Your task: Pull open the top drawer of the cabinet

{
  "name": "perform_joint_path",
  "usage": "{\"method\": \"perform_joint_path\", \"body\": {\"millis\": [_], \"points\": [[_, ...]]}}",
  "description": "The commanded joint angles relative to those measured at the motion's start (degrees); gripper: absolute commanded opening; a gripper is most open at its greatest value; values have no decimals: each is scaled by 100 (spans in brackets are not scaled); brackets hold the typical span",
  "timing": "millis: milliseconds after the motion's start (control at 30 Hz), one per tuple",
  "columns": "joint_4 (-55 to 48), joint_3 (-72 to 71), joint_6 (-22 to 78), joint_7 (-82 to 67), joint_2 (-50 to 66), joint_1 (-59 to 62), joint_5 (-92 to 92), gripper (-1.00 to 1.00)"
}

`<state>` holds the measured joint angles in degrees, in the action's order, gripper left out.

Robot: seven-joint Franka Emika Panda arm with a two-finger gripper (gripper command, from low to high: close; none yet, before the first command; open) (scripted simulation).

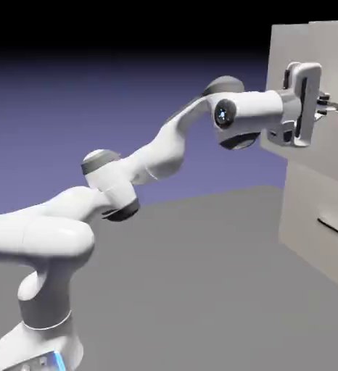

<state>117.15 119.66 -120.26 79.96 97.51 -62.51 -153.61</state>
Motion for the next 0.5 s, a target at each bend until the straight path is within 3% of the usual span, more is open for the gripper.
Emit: {"method": "perform_joint_path", "body": {"millis": [0,333,367,467], "points": [[207,23,95,-20,29,-118,50,-100],[2172,417,955,-250,339,-1248,569,-100],[2172,417,955,-250,339,-1248,569,100],[2587,565,1085,-357,344,-1556,801,100]]}}
